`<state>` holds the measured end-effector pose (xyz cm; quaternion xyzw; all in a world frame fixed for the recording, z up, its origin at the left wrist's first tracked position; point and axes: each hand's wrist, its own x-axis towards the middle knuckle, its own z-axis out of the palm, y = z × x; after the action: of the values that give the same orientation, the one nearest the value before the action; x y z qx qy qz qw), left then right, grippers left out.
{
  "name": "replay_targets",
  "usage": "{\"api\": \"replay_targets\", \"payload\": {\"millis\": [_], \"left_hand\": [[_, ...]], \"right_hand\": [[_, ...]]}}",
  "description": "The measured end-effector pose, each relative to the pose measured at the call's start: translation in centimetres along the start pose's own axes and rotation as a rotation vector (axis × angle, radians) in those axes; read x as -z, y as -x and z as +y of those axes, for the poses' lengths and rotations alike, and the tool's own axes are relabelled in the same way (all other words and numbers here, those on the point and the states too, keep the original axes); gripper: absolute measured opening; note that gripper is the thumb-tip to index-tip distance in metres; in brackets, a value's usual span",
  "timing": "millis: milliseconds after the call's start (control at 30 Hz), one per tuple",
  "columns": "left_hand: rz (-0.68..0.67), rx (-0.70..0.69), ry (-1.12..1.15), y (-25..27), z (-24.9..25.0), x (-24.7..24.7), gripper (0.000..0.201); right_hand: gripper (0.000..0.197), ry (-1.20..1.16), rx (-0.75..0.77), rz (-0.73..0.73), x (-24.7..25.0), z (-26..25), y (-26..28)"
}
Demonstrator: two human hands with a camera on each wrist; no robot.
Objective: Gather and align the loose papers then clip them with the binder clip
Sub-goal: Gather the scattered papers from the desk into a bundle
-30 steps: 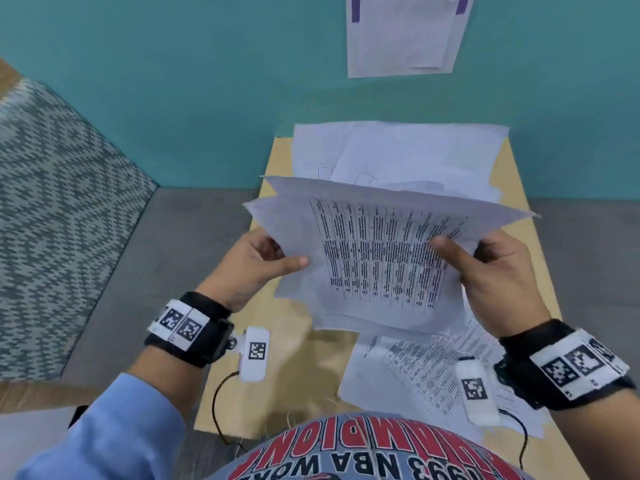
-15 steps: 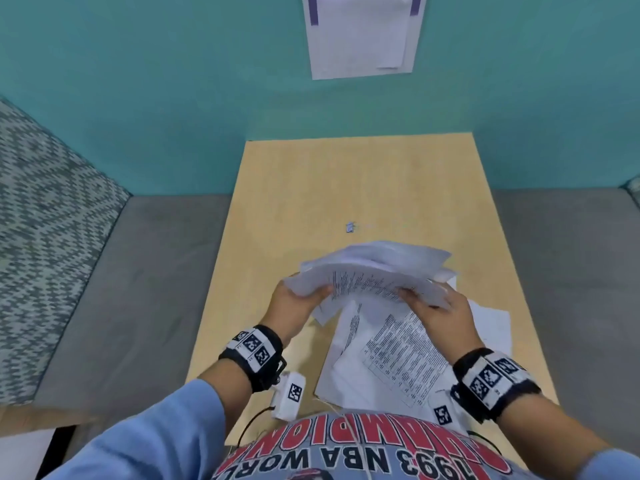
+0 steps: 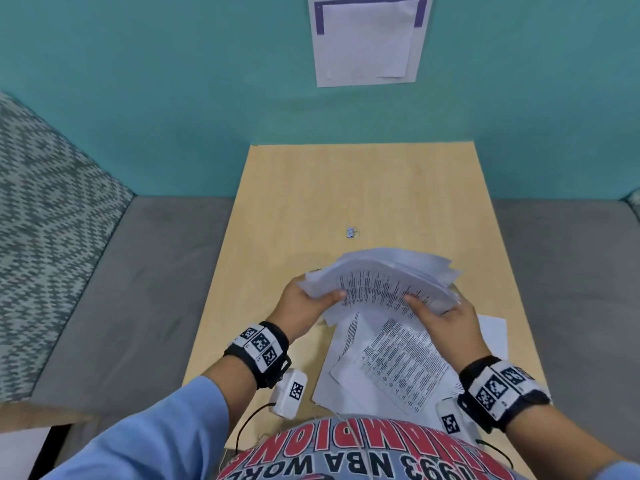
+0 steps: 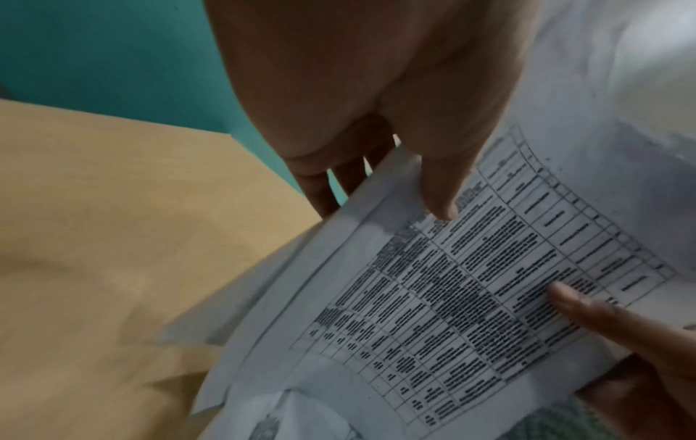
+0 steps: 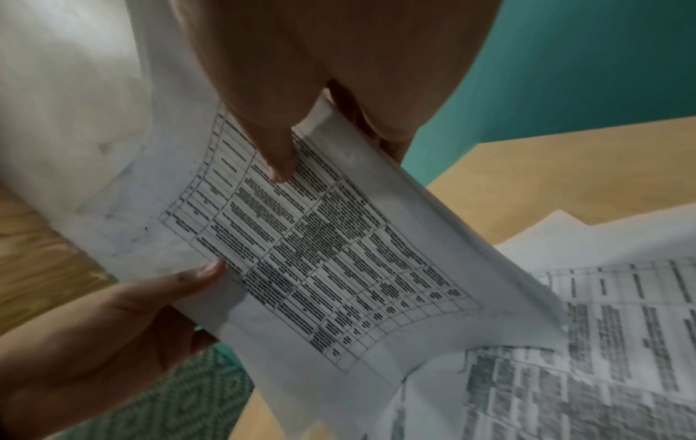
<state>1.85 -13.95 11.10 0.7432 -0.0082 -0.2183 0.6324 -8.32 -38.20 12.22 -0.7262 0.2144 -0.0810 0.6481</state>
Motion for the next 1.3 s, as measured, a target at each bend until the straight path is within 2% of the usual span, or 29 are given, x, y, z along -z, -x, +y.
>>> {"api": "replay_targets", "payload": {"millis": [133, 233, 300, 333, 400, 433, 467, 533, 633, 733, 833, 933, 1100, 1300], "left_hand": [[0.037, -0.091, 0.043, -0.2, 1.3, -0.2, 0.031], [0.021, -0.121, 0.042, -0.5, 1.7, 0.1, 0.032], [-0.004, -0.081, 0.014, -0.6, 0.9, 0.3, 0.031], [-0.018, -0.051, -0.014, -0.6, 0.3, 0.4, 0.031], [-0.032, 0.011, -0.054, -0.6, -0.4, 0.6, 0.032], [-0.02, 0.028, -0.049, -0.7, -0.6, 0.8, 0.034], [0.0, 0.028, -0.029, -0.8, -0.7, 0.9, 0.036], [0.032, 0.013, 0.014, -1.0, -0.4, 1.3, 0.039], [0.008, 0.002, 0.019, -1.2, -0.1, 2.0, 0.037], [-0.024, 0.04, 0.017, -1.1, -0.9, 2.4, 0.033], [-0.037, 0.031, 0.004, -0.9, -1.7, 2.3, 0.031], [0.018, -0.008, 0.047, -0.8, -1.1, 1.9, 0.029], [0.101, -0.042, 0.111, -0.9, 0.4, 1.8, 0.034], [0.004, 0.027, 0.027, -0.2, -1.5, 1.5, 0.029]], "right_hand": [[0.016, 0.049, 0.014, 0.049, 0.1, -1.0, -0.3], [0.024, 0.071, 0.019, 0.067, 0.3, -1.0, -0.3], [0.017, 0.083, -0.033, 0.007, 0.4, 0.0, -0.3], [0.019, 0.1, -0.088, -0.035, 0.4, 0.3, -0.2], [0.06, 0.114, -0.146, -0.073, 0.6, 1.0, -0.3], [0.073, 0.115, -0.143, -0.091, 0.6, 0.9, -0.5], [0.069, 0.104, -0.146, -0.115, 0.4, 0.7, -0.6], [0.044, 0.077, -0.139, -0.179, 0.3, 0.3, -0.6], [0.05, 0.074, -0.124, -0.251, 0.7, 0.5, -0.8], [0.033, 0.041, -0.133, -0.184, 0.7, 0.2, -0.3], [0.046, 0.032, -0.131, -0.173, 0.4, 0.6, 0.4], [0.046, 0.047, -0.102, -0.154, 0.3, 0.7, 0.0], [0.017, -0.05, -0.035, -0.068, 0.9, -0.4, -0.5], [0.025, 0.012, -0.015, -0.165, 0.7, 0.3, 0.6]]}}
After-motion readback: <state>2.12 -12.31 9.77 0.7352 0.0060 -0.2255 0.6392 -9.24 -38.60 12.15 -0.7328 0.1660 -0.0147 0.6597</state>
